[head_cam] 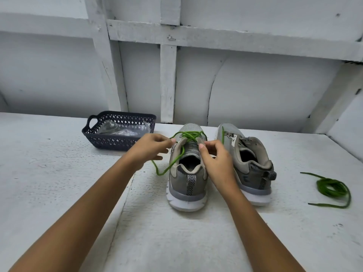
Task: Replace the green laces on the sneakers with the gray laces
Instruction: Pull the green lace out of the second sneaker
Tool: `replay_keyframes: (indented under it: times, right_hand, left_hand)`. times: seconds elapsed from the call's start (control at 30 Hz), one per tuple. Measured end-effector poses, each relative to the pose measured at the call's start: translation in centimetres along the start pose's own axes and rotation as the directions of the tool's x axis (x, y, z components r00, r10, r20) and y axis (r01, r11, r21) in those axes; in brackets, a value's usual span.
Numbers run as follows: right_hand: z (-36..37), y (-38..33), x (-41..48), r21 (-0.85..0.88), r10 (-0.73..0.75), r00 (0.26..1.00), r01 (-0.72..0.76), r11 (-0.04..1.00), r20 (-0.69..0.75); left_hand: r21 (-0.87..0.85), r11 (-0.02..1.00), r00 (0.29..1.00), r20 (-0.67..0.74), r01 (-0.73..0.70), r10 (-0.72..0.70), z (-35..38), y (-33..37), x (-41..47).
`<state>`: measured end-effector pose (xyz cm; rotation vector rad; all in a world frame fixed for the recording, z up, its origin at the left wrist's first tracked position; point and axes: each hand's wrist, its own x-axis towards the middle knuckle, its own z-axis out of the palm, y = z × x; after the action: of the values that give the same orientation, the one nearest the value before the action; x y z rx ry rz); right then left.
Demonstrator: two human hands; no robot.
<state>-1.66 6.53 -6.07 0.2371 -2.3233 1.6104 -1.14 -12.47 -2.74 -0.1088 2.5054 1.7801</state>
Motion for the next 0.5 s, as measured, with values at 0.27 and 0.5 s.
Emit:
replay_keyframes:
  times: [0.27,0.5]
  right_hand:
    - [0.0,0.1,0.0,0.002,-0.002,1.0,0.002,1.0,0.005]
    - [0.0,0.2,0.0,0.01,-0.004,1.0,0.004,1.0,0.004]
  left_hand:
    - [-0.182,0.976,0.971,-0.226,-0.117,0.074,0.8,0.4,0.2]
    - [0.174,0.97,0.818,-0.525,-0.168,0.236,-1.0,0.3,0.6]
